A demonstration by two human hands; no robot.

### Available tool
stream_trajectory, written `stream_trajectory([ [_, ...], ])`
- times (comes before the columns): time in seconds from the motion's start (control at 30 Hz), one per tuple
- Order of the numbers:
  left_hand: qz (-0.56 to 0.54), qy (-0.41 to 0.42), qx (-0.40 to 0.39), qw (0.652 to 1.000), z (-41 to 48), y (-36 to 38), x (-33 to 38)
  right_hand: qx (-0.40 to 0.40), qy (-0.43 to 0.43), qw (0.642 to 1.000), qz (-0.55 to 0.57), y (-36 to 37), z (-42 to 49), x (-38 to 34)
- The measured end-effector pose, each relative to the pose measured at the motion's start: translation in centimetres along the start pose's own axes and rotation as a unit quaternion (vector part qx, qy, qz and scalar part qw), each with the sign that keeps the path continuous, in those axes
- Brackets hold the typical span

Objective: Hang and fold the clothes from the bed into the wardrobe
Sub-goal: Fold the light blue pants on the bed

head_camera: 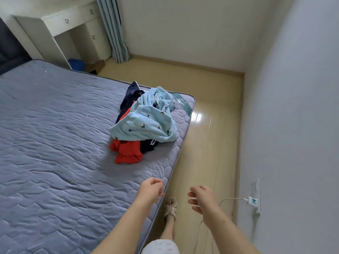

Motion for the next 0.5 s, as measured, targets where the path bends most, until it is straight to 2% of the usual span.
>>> stream_trajectory([
  [0.13,-0.016,0.026,-0.027,0.999,6.7,0.6,5.9,-0.010,-0.019,0.998,-0.054,2.3,6.3,-6.3],
  [0.27,-0.018,0.023,0.001,1.000,13.0,-2.0,11.5,-0.029,-0.017,0.993,-0.112,5.4,11.4,-13.2],
  [0.5,-0.039,-0.001,0.037,0.999,21.2,-5.6,18.4,-0.054,-0.016,0.989,-0.135,9.7,18.3,-21.9],
])
Point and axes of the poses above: each hand's wrist, its own z-axis towards the middle knuckle, its own y-axis out of the palm, x = y × z, the point moved 2 cm from there along z, towards the middle knuckle, and after that the axes turned 2 degrees about -x, right-handed, at the moved point
